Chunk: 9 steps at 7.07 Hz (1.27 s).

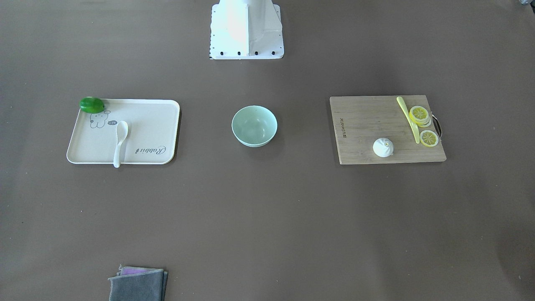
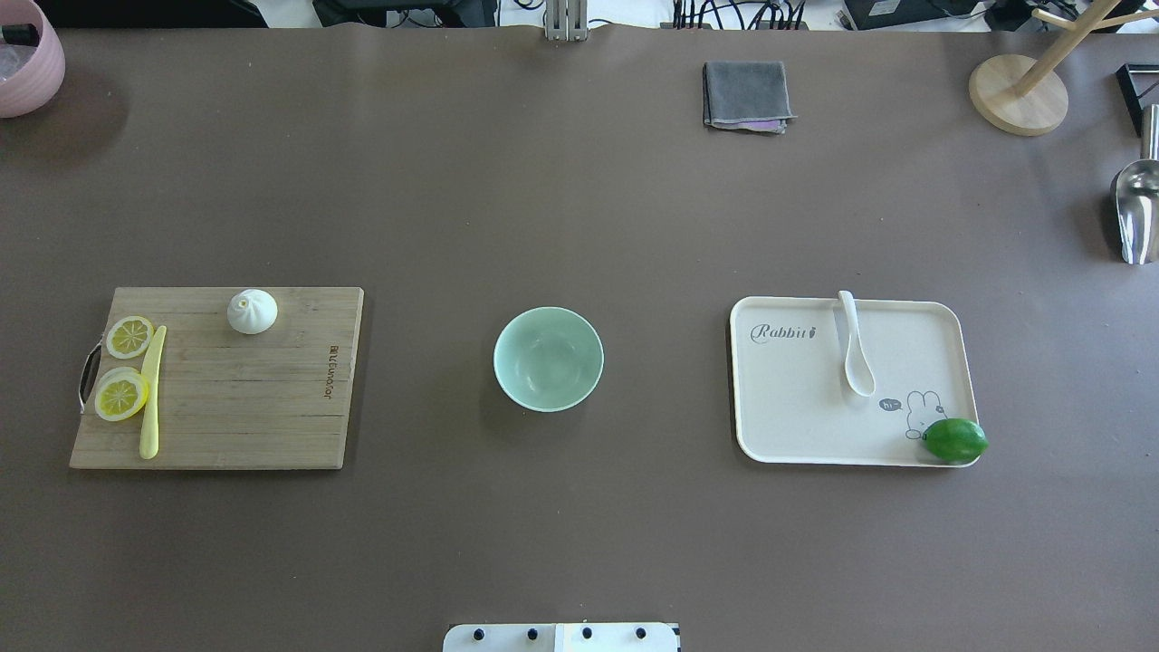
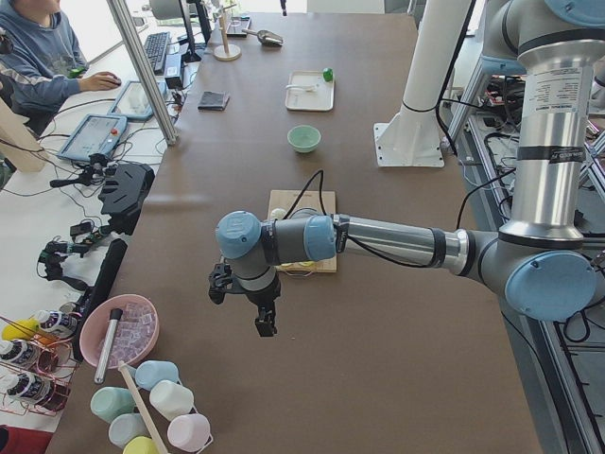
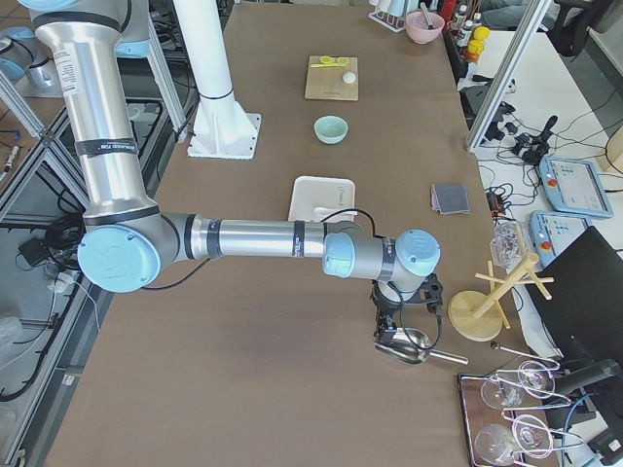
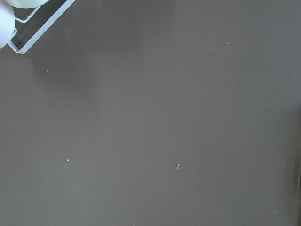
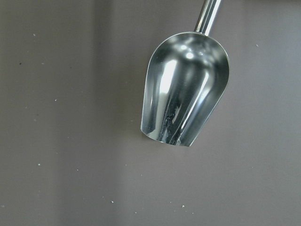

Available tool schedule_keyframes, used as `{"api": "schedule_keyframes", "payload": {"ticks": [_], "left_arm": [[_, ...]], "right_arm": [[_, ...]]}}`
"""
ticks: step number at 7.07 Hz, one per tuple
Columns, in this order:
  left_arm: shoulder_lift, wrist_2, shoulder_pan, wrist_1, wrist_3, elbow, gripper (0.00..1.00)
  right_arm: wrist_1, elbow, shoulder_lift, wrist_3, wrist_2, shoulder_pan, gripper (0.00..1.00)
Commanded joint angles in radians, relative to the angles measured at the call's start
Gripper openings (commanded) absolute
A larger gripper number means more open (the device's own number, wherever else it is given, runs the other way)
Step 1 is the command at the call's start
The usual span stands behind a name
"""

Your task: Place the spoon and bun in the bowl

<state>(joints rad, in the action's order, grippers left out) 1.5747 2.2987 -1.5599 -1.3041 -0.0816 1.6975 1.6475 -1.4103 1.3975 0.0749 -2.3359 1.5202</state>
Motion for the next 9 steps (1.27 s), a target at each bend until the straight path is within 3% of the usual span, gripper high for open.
{"api": "schedule_keyframes", "payload": {"ticks": [1,2,5,6,8,9], "left_arm": [[-0.002,0.045,0.000,0.000,0.002,0.010,0.98],[-0.002,0.094,0.001,0.002,0.047,0.010,0.98],[-0.002,0.096,0.008,-0.061,0.089,-0.025,0.97],[0.001,0.099,0.015,-0.075,0.097,-0.051,0.97],[-0.001,0.100,0.032,-0.130,0.117,-0.049,0.98],[0.004,0.099,0.096,-0.185,0.223,-0.038,0.98]], "right_arm": [[0.000,-0.033,0.030,0.000,0.006,-0.006,1.00],[-0.002,-0.047,0.058,0.002,0.004,-0.009,1.00],[0.000,-0.047,0.058,-0.024,0.001,-0.021,1.00],[-0.002,-0.052,0.057,-0.109,-0.002,-0.061,1.00],[-0.002,-0.146,-0.004,-0.408,0.026,-0.238,1.00],[-0.002,-0.168,-0.021,-0.491,0.023,-0.288,1.00]]}}
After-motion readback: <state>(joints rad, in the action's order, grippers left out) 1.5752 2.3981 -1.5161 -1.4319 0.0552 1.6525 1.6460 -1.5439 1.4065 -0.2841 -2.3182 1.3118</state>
